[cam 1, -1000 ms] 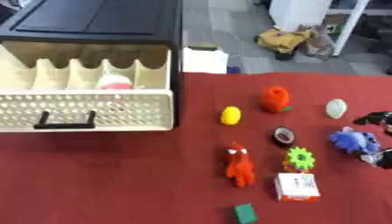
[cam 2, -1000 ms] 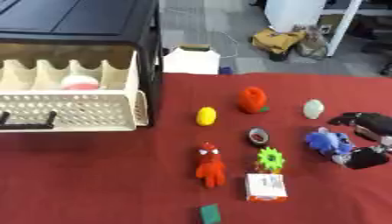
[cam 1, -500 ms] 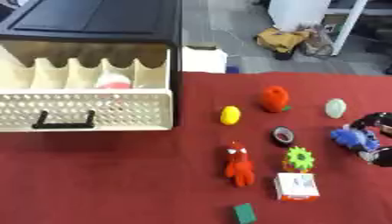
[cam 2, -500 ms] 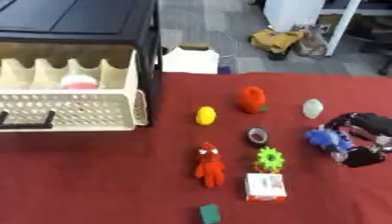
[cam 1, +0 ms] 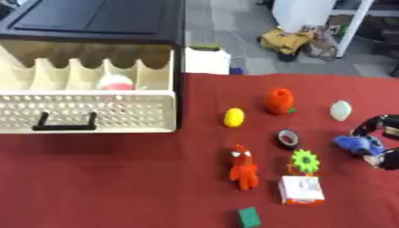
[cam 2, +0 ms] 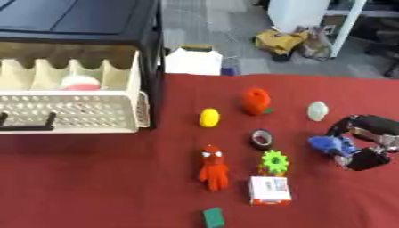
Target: Pick up objects from table and place into drawer.
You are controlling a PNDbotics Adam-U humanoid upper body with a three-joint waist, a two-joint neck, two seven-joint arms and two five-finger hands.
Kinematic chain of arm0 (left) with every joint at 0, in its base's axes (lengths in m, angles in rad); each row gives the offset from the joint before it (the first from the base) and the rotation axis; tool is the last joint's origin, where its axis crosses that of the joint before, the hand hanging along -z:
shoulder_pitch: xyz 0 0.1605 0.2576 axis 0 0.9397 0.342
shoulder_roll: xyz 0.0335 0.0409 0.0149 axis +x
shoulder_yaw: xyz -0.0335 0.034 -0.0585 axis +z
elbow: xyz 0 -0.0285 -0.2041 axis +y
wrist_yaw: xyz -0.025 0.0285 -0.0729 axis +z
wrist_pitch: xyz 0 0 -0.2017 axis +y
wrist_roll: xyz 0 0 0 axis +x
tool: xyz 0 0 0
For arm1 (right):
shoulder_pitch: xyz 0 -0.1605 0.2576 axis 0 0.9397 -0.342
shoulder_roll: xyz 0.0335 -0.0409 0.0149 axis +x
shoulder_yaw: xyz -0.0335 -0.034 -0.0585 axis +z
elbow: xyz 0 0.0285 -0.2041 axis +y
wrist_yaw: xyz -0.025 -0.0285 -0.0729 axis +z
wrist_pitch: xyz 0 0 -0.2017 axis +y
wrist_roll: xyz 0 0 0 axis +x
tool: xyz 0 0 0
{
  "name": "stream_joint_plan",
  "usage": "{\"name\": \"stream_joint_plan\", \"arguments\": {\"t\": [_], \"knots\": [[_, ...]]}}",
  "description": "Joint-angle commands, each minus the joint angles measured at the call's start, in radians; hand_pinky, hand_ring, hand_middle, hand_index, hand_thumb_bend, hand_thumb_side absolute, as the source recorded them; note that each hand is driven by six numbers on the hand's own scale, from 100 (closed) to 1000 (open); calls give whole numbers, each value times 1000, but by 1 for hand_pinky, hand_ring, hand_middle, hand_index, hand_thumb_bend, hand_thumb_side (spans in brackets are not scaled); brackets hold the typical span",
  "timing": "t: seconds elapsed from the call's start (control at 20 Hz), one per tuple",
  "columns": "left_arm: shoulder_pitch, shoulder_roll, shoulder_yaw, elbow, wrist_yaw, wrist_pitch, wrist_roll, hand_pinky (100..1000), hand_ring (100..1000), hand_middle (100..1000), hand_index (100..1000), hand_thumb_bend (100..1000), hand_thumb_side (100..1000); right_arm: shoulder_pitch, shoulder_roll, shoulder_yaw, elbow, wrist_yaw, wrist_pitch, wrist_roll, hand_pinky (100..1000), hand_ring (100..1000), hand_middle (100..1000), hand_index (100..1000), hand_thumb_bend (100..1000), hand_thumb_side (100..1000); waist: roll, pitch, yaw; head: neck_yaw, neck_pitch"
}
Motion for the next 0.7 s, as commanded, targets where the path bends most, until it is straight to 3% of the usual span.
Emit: {"name": "stream_joint_plan", "arguments": {"t": [0.05, 0.35, 0.7], "knots": [[-11, 19, 9, -12, 5, -2, 5, 261, 149, 196, 787, 100, 1000, -10, -47, -10, -15, -4, 1, 2, 746, 845, 727, 864, 100, 346, -1, -18, 0, -2, -13], [-11, 18, 10, -12, 8, -3, 9, 260, 149, 195, 787, 100, 1000, -6, -49, -8, -14, 27, -6, 27, 753, 855, 759, 918, 100, 329, -2, -15, 1, -5, -16], [-12, 17, 13, -12, 17, -9, 18, 255, 142, 192, 779, 100, 1000, -2, -48, -9, -12, 43, -14, 52, 748, 849, 759, 912, 100, 303, -3, -14, 4, -6, -20]]}}
